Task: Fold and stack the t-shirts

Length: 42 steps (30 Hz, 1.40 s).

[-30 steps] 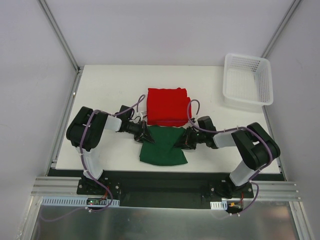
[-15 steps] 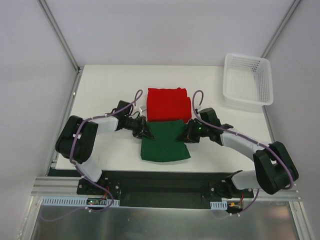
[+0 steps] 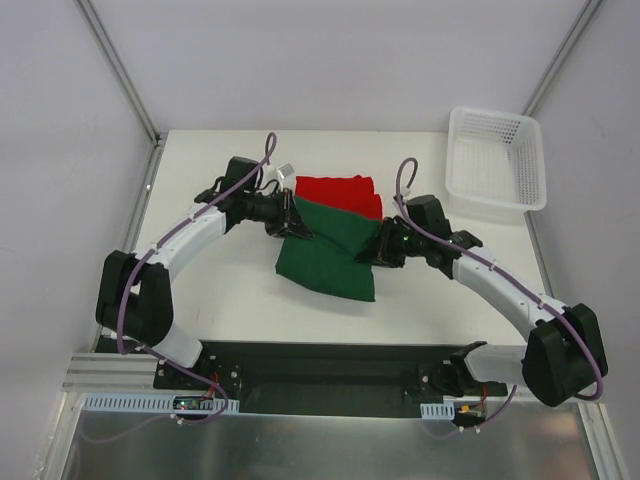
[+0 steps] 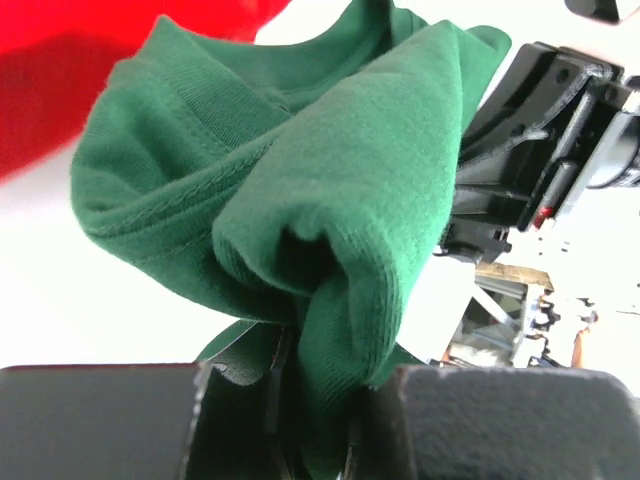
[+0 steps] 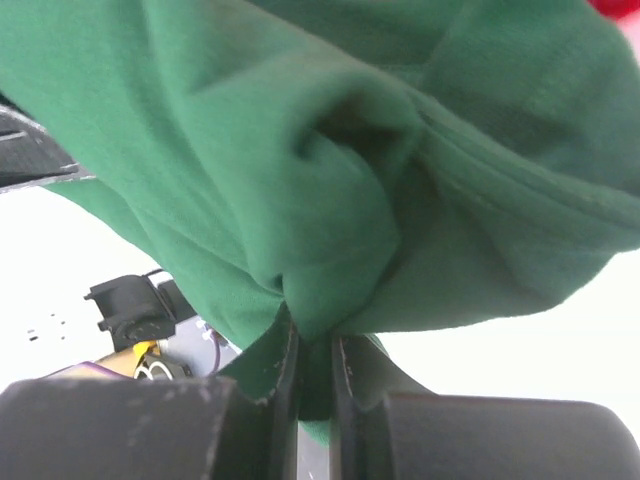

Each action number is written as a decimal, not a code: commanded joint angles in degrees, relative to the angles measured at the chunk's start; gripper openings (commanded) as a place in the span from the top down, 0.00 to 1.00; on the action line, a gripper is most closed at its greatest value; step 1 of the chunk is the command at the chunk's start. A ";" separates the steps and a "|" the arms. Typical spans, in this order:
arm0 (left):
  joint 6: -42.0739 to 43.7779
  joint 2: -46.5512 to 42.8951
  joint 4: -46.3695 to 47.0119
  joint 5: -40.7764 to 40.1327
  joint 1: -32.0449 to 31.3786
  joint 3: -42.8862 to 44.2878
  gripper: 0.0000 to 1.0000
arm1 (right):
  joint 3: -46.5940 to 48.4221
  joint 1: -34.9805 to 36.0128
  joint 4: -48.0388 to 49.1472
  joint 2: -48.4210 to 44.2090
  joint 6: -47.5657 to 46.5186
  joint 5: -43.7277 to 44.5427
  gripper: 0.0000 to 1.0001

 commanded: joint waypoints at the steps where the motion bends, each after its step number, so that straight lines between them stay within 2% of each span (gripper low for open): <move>1: 1.82 2.99 -2.83 -1.51 0.08 8.92 1.00 | 8.88 -1.17 -6.54 1.61 -4.35 -0.03 0.99; 13: 2.96 13.89 -6.61 -1.69 1.22 22.72 1.00 | 25.23 -10.48 -12.34 15.05 -10.42 -4.78 0.99; 23: 2.96 22.94 -10.48 -0.37 4.12 37.13 1.00 | 37.89 -14.62 -14.54 24.64 -11.47 -7.59 0.99; 28: 2.53 26.20 -10.74 -0.46 5.26 39.78 1.00 | 44.82 -16.12 -15.86 30.44 -11.65 -8.83 0.99; 33: 2.61 28.84 -10.74 -0.28 5.97 41.45 1.00 | 46.77 -16.91 -15.77 34.58 -11.48 -10.15 0.99; 42: 2.53 34.46 -10.74 0.34 6.15 43.30 1.00 | 43.79 -17.17 -14.37 37.13 -12.35 -10.23 0.99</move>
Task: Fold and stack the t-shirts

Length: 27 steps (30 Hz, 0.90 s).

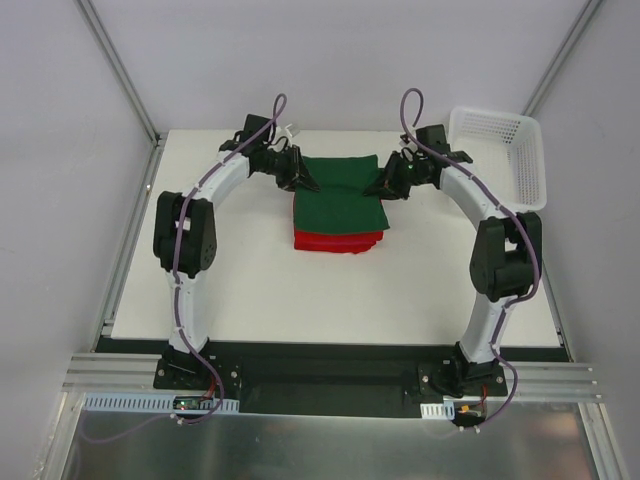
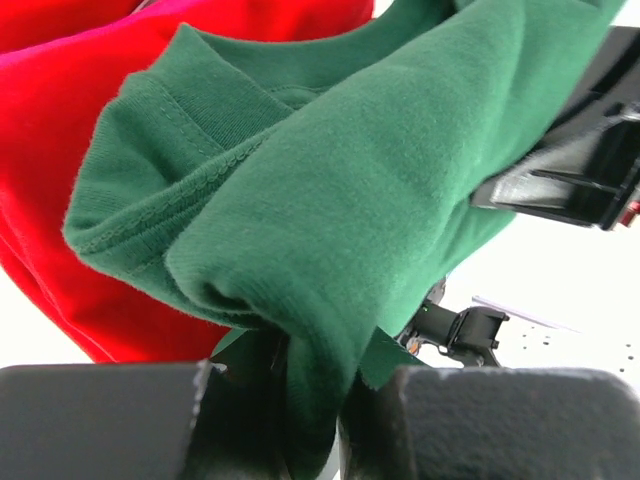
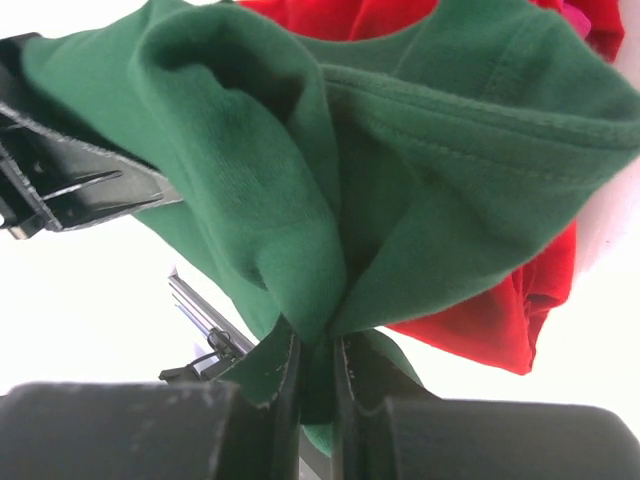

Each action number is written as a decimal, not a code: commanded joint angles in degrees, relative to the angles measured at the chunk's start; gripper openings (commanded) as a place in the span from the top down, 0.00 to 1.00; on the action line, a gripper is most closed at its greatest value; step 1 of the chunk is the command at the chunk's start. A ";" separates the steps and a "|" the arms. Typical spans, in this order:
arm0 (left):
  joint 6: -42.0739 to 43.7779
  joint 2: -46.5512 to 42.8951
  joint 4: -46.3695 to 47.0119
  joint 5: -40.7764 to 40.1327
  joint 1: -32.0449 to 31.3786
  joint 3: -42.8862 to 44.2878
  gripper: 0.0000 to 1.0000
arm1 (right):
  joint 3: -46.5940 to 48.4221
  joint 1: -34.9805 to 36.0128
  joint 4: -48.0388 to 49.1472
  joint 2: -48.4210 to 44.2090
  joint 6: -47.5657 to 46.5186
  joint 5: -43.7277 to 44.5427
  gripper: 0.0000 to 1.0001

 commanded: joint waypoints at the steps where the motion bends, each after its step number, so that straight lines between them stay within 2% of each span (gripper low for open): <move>1: 0.56 1.37 -1.30 1.01 1.36 3.17 1.00 | -0.34 -1.39 0.28 -0.05 -1.54 -0.35 0.99; 15: 0.73 5.24 -1.39 1.63 2.24 4.14 1.00 | -0.96 -1.57 1.51 4.78 -1.10 -0.79 0.99; 27: 1.35 7.44 -1.39 1.63 2.32 3.61 1.00 | 4.49 -2.01 -1.21 9.27 -2.06 0.35 0.99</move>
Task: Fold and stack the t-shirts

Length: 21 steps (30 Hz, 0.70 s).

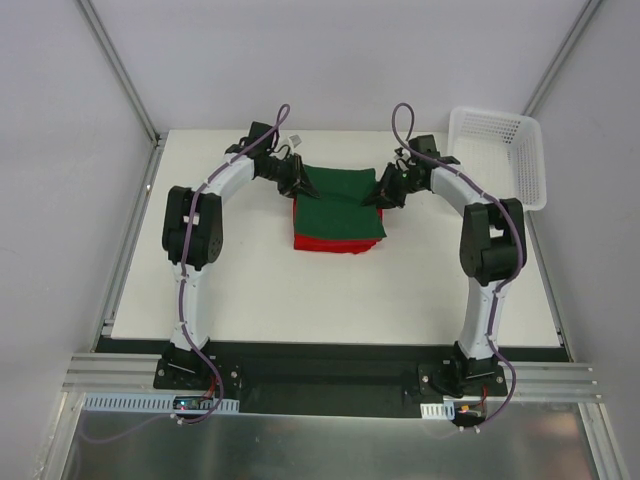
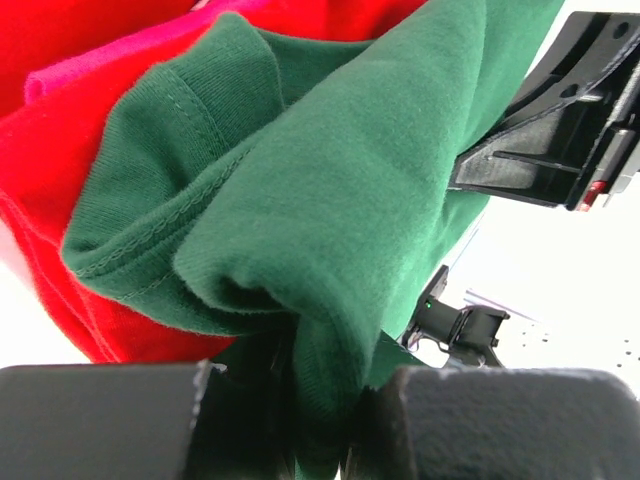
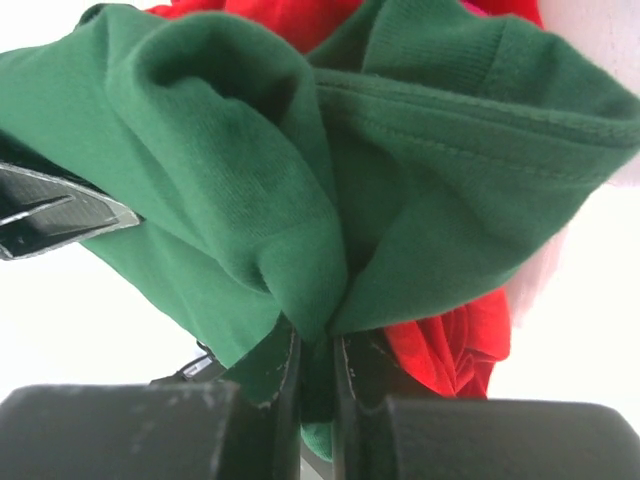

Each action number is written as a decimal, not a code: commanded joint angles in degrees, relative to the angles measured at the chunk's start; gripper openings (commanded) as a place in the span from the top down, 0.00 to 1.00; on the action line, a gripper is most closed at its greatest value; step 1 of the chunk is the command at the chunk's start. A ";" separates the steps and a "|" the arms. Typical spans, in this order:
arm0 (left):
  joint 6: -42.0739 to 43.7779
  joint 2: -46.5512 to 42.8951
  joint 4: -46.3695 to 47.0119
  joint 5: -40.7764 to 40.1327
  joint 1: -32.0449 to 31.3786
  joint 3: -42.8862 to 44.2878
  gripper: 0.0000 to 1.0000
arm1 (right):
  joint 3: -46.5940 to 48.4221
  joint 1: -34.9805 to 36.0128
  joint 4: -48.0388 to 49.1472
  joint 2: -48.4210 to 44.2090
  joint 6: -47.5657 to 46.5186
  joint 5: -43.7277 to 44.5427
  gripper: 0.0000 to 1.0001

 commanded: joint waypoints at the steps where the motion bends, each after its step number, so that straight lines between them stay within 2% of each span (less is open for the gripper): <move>1: 1.31 0.95 -0.32 0.19 1.89 1.64 1.00 | 4.23 -1.37 -2.46 0.74 -1.52 1.14 0.99; 8: 1.13 2.09 -0.32 0.18 1.98 1.90 0.99 | 8.01 -2.08 -3.69 2.41 -1.08 1.84 0.99; 9: 1.22 2.18 -0.32 -0.08 1.98 1.90 0.96 | 8.36 -2.16 -4.21 2.59 -1.16 1.84 0.99; 10: 1.39 2.18 -0.32 -0.34 1.98 1.82 0.81 | 8.36 -2.08 -4.31 2.59 -0.99 2.01 0.99; 11: 1.48 2.18 -0.32 -0.34 1.89 1.73 0.79 | 8.19 -2.16 -4.48 2.68 -0.99 2.19 0.99; 12: 1.57 2.18 -0.32 -0.43 1.89 1.64 0.77 | 8.01 -2.08 -4.57 2.07 -1.16 2.63 0.93; 13: 1.83 2.09 -0.32 -0.52 1.89 1.64 0.59 | 6.88 -1.99 -4.22 1.46 -1.34 3.59 0.82; 14: 2.01 1.92 -0.32 -0.78 1.89 1.47 0.44 | 6.34 -1.99 -3.35 0.93 -1.43 3.86 0.67; 15: 2.27 1.66 -0.32 -1.04 1.89 1.03 0.27 | 5.82 -1.90 -3.34 0.40 -1.60 4.38 0.41; 17: 3.15 0.69 -0.49 -2.09 1.89 0.41 0.01 | 4.59 -1.99 -3.43 -1.36 -2.65 6.49 0.23; 18: 3.50 0.08 -0.67 -2.62 1.89 -0.20 0.01 | 3.89 -1.81 -3.60 -2.32 -3.27 7.54 0.08; 19: 4.11 -0.54 -0.76 -3.24 1.89 -0.73 0.01 | 3.27 -1.99 -3.69 -4.33 -4.40 10.08 0.02; 21: 5.25 -2.91 -1.11 -5.35 1.98 -2.65 0.01 | 1.34 -1.64 -4.39 -6.80 -5.73 12.99 0.04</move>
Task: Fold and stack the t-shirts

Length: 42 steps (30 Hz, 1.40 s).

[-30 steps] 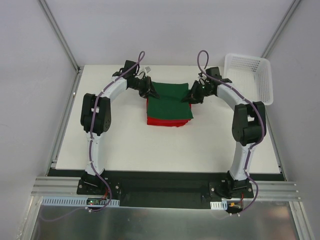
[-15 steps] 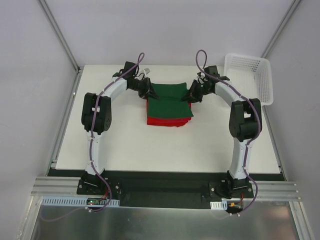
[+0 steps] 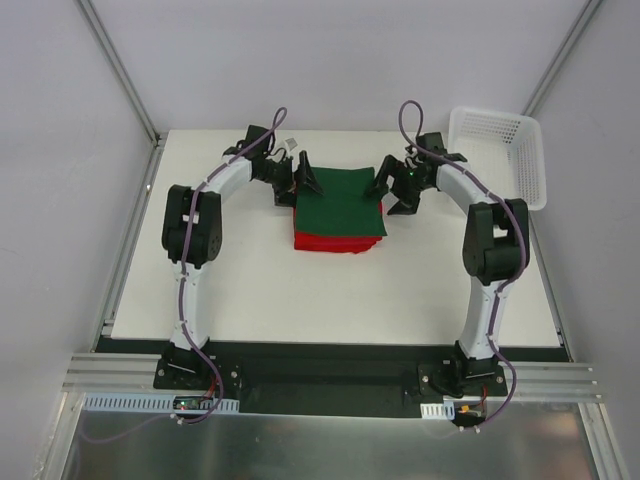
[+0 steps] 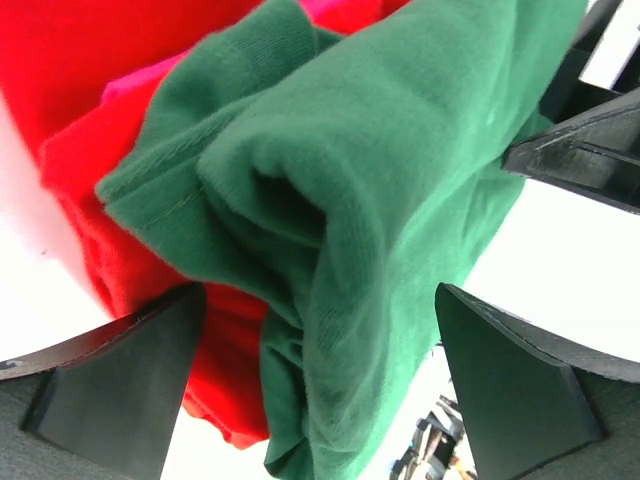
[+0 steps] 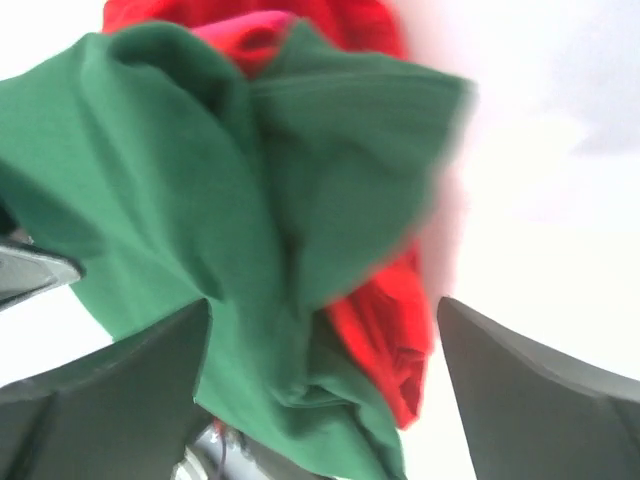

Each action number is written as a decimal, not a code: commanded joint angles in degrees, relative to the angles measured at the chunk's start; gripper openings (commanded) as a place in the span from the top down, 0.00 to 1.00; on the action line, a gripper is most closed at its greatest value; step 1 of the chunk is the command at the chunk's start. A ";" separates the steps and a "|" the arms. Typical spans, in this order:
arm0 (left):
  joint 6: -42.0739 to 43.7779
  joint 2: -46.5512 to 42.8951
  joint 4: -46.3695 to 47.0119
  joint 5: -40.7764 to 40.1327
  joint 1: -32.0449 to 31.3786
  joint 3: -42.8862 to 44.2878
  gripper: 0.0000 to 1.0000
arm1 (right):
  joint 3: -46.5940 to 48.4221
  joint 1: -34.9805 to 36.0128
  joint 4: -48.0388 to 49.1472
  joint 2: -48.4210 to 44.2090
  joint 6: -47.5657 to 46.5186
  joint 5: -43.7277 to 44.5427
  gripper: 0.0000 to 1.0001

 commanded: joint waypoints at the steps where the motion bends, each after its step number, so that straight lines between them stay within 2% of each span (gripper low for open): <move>1: 4.14 -5.60 -1.48 -5.50 0.69 -3.40 0.01 | -2.71 -0.13 -1.70 -10.97 -4.07 10.25 0.04; 5: 5.73 -12.63 -2.97 -11.03 0.69 -8.06 0.01 | -4.03 0.39 -5.22 -17.92 -9.25 19.59 0.04; 10: 8.01 -19.83 -5.61 -20.78 0.77 -13.43 0.01 | -2.63 1.36 -5.14 -23.39 -9.97 20.57 0.04; 12: 8.63 -21.07 -6.14 -21.50 0.86 -13.96 0.01 | -1.15 1.80 -4.25 -22.79 -9.44 19.87 0.04; 15: 8.20 -22.22 -6.58 -21.33 0.86 -13.08 0.01 | 1.15 1.89 -7.94 -19.02 -8.22 19.95 0.04; 18: 6.44 -23.10 -6.49 -20.54 0.86 -12.55 0.01 | -2.00 2.33 -3.92 -18.65 -6.98 18.72 0.04; 22: 3.54 -23.89 -6.32 -15.90 0.69 -11.24 0.01 | -0.96 2.60 -3.38 -13.57 -5.75 18.55 0.04; 25: 0.73 -23.11 -6.32 -12.28 -0.19 -7.73 0.01 | 1.06 2.60 -2.16 -10.05 -5.13 17.76 0.04; 32: -7.43 -15.55 -6.23 -12.28 -4.58 8.42 0.01 | 5.98 1.45 2.32 -3.18 -1.10 12.75 0.04; 38: -12.54 -3.69 -5.96 -10.52 -7.39 24.33 0.01 | 6.78 0.31 4.00 -3.44 0.14 12.57 0.04; 42: -15.27 1.41 -5.88 -10.43 -8.10 26.47 0.01 | 3.09 -1.35 4.00 -8.36 0.49 15.72 0.04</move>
